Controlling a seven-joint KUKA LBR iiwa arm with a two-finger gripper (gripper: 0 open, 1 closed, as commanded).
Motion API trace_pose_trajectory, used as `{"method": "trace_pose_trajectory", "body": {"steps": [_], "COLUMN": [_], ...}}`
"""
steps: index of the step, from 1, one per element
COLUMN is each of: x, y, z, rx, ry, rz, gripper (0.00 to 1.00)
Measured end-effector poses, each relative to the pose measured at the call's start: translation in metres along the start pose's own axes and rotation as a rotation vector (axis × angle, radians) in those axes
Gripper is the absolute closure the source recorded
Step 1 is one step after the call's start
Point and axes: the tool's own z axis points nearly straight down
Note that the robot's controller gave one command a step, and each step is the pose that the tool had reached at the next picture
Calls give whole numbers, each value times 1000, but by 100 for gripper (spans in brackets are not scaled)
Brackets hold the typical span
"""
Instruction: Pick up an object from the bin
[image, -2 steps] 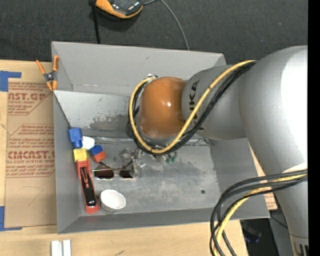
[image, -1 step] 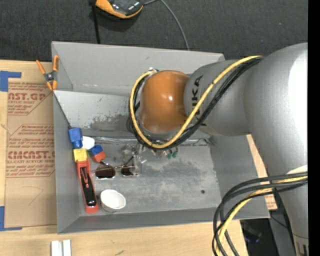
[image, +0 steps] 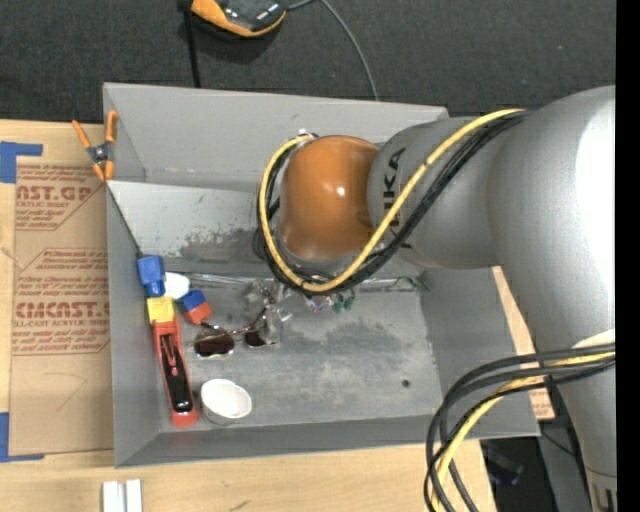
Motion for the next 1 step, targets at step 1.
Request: {"method": "trace_pose_trajectory", "body": {"steps": [1], "x": [-11], "y": [8], "z": [-122], "rx": [-2], "ry": [2], "rz": [8], "gripper": [100]}}
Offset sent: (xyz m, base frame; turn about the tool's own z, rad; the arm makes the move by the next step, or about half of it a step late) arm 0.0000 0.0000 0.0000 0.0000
